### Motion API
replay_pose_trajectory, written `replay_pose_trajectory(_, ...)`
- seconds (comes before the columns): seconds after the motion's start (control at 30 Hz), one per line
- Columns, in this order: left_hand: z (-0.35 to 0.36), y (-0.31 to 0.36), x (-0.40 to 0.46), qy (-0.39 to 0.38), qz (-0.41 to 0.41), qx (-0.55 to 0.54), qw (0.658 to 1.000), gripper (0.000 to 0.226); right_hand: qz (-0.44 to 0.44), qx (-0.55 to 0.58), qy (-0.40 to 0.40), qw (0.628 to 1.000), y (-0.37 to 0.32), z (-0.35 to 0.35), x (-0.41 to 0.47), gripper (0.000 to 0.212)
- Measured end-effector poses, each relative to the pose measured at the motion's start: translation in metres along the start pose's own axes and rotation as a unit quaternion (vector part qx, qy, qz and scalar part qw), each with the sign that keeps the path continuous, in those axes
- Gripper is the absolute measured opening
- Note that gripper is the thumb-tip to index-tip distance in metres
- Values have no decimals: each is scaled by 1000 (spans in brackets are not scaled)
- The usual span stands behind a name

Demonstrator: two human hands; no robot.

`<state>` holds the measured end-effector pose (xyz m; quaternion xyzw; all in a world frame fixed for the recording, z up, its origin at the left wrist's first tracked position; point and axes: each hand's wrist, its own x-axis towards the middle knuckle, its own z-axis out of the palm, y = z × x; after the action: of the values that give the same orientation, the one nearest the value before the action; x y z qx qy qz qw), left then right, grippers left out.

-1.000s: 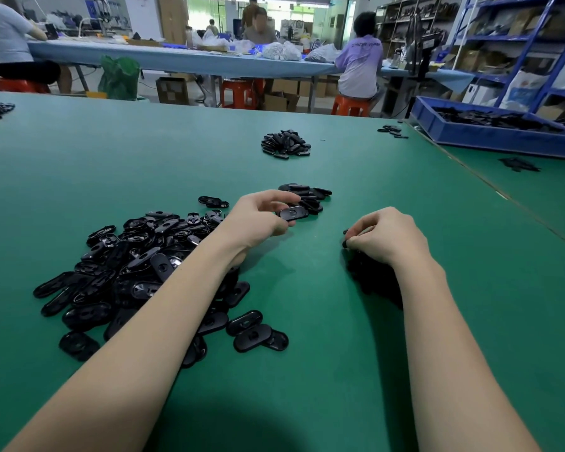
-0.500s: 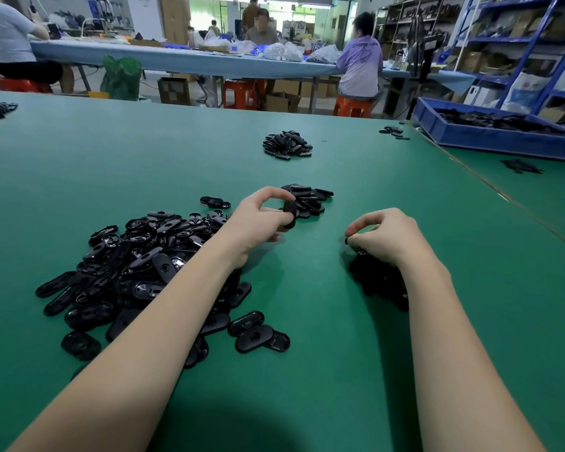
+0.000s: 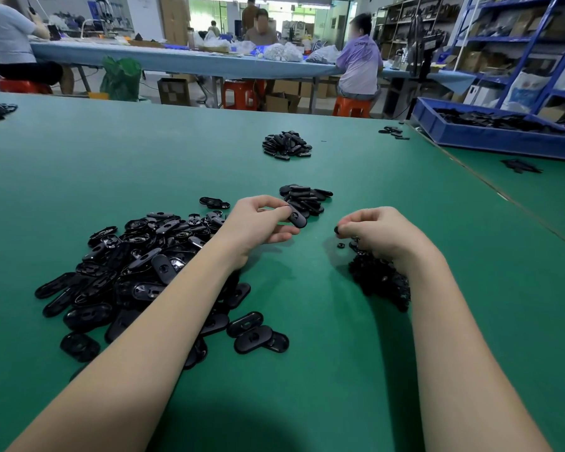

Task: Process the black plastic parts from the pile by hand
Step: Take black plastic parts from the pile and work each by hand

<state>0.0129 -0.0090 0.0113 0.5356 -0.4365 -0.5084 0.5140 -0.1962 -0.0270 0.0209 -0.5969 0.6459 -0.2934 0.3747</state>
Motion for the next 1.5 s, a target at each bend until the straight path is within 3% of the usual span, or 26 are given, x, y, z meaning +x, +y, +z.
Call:
replay_pose_trajectory(0.1,2,0,-1,-8,-4,7,1000,10,-3,93,-56,994,-6,7,-2,7)
replay_pose_trajectory(0.27,1,0,-3,-10,8,33,999,14,-14,142,-96,985,-11,15,-2,13)
replay_pose_trajectory(0.4,1,1,-3,-16,3,9,1000,12,-12,159,-86,983,-10,16,-2,5)
replay_pose_trajectory(0.87,1,4,-6,-67,-13,-84,994,13,-35,133,9,990,-18,26,-7,9)
replay_pose_trajectory(1.33,1,2,-6,-82,0,-40,996,13,-45,97,31,994,-23,29,-9,4)
replay_pose_trajectory(1.5,-1,1,-4,-93,-3,-27,995,11,-18,118,3,993,-20,25,-8,17)
